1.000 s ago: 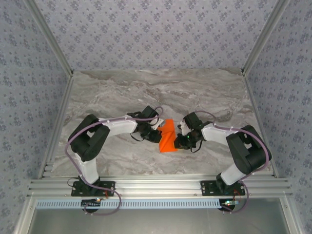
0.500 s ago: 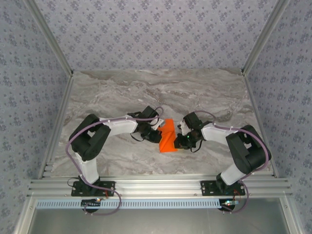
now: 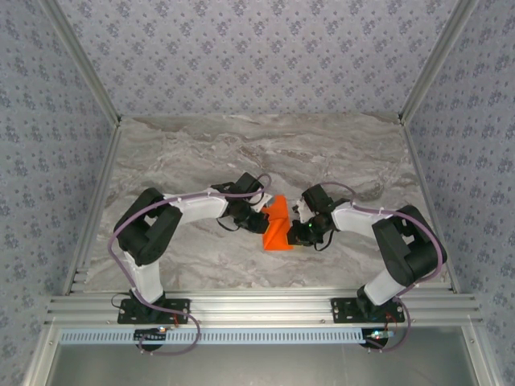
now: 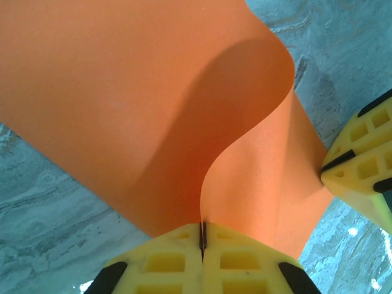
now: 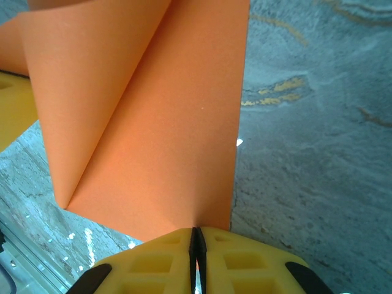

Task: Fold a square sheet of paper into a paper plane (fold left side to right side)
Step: First fold the triangle in half at the center of the table.

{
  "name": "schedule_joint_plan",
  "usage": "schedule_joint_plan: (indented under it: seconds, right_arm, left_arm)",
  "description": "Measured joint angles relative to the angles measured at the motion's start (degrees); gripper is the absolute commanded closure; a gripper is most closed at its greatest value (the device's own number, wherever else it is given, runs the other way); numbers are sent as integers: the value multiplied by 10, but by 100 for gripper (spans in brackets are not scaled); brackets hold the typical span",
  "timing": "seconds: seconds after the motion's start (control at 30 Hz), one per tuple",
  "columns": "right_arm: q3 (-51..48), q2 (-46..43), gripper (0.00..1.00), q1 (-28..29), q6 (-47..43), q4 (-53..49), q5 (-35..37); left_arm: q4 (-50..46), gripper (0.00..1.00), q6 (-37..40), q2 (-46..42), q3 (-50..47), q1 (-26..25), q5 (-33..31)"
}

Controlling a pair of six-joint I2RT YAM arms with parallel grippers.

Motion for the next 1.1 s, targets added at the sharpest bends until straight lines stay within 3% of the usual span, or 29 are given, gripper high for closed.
schedule_joint_plan:
  seconds: [1.1]
  right_arm:
    - [-3, -18, 86, -17, -3, -4, -16]
  left_arm:
    - [-10, 97, 10, 14, 3, 1, -7]
